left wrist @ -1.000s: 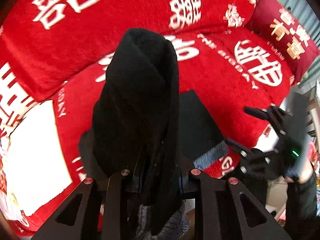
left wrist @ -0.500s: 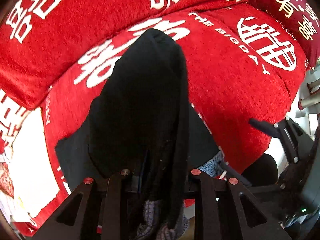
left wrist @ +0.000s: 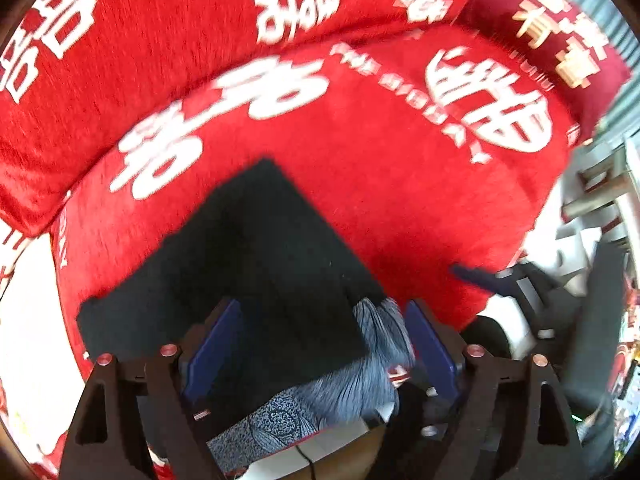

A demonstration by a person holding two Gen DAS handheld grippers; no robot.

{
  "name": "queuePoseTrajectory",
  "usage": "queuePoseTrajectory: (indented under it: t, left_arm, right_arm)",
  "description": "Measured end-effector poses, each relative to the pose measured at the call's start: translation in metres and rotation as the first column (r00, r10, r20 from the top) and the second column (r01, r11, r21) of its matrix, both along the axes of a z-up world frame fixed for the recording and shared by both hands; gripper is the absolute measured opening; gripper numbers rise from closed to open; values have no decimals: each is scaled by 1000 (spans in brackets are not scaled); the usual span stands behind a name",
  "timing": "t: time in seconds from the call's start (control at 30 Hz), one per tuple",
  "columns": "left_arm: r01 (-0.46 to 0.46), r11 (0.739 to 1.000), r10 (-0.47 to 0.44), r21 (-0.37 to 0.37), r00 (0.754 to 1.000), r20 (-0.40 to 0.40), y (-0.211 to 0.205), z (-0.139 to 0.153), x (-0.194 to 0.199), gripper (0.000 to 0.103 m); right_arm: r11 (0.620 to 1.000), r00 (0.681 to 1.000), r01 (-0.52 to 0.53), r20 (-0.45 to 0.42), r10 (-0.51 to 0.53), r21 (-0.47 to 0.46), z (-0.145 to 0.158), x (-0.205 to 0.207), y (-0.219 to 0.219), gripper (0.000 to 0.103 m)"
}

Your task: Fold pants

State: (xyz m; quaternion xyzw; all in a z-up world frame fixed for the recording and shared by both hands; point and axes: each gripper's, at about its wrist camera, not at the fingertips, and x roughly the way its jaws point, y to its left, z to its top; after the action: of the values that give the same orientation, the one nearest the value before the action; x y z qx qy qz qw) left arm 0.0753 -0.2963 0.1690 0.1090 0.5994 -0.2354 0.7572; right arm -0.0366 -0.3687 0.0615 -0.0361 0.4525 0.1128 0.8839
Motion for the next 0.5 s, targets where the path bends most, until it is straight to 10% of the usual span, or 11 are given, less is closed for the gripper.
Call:
queuePoseTrajectory:
  t: [0.13, 0.37, 0.5]
  left_arm:
    - [-29, 999, 32, -43, 998, 51, 29, 22, 0, 86]
    - [-294, 956, 293, 13, 955, 36, 143, -31, -6, 86]
    - [-459, 888, 458, -20, 888, -45, 191, -69, -16, 86]
  right_arm:
    - [998, 998, -53, 28, 52, 40, 4, 1, 11, 85]
    - [969, 1000, 13, 19, -8, -245, 14, -6, 11, 85]
    - [998, 994, 16, 109, -10, -61, 54, -14, 10, 85]
